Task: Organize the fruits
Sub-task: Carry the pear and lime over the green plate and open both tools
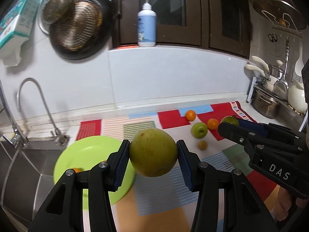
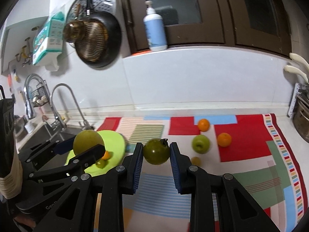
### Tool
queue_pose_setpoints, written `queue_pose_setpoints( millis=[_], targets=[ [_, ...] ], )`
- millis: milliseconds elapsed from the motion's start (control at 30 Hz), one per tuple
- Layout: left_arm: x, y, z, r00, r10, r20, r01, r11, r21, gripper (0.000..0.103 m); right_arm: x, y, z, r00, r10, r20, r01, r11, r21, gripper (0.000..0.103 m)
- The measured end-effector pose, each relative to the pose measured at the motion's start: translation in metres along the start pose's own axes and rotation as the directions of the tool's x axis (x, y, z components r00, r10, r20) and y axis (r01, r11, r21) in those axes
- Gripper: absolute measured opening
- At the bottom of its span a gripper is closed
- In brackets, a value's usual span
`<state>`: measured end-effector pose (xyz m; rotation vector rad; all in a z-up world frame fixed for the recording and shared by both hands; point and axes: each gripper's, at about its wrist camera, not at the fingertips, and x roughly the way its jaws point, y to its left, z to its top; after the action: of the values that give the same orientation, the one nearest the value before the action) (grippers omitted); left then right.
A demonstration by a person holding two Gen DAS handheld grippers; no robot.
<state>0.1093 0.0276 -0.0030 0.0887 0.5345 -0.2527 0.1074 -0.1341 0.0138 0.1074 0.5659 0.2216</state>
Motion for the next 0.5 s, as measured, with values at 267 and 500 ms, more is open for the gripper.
queue_pose_setpoints(
  millis=[267, 500],
  targets=[
    [-0.017, 0.045, -0.007, 0.999, 0.04, 0.01, -0.04, 0.999, -0.009, 0.048, 0.008, 0.047, 0.0, 0.999, 0.036, 0.017, -0.035, 0.999, -0.03, 0.029],
    [-0.019, 0.083, -0.011, 0.998, 0.06, 0.007, -0.06, 0.998, -0.013, 0.048, 0.027, 0.084, 0.0, 0.998, 0.059, 0.011, -0.059, 0.998, -0.036, 0.029]
  ],
)
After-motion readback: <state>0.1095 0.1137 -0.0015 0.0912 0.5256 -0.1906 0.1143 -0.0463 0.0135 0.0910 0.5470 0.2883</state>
